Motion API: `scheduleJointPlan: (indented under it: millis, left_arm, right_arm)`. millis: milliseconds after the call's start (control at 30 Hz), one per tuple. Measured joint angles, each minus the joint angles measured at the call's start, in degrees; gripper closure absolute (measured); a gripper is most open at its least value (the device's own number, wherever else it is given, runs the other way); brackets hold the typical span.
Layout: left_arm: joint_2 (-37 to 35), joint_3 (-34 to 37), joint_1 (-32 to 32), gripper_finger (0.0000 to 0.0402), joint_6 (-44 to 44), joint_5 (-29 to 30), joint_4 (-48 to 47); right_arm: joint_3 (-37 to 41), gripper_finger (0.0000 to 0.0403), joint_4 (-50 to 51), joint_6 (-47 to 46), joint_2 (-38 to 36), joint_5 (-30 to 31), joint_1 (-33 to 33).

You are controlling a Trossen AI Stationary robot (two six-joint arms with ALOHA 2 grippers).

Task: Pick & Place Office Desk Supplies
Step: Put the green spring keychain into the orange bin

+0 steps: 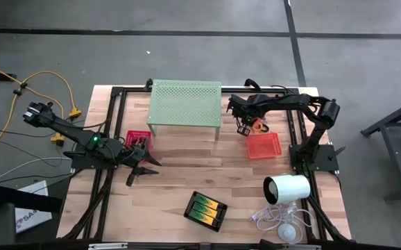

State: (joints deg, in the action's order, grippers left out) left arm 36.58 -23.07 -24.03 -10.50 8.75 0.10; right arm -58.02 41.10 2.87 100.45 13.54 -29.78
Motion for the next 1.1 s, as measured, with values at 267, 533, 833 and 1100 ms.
scheduleJointPlan:
  millis: [267,533,833,1100]
  left_arm:
    - [0.0,0.0,0.0,0.0266,0.0,0.0,0.0]
    - [0.0,0.0,0.0,0.0266,0.0,0.0,0.0]
    - [0.0,0.0,0.0,0.0266,0.0,-0.3,0.0]
    - [0.0,0.0,0.0,0.0266,0.0,-0.2,0.0]
  right_arm:
    - [0.0,0.0399,0.5,-1.5,-3.7,0.0,0.2]
    - [-0.1,0.04,0.8,-2.3,-10.4,0.4,1.4]
    - [-0.1,0.04,3.6,-5.6,-16.7,3.1,3.1]
    - [-0.1,0.04,6.7,-9.4,-21.7,4.2,7.2]
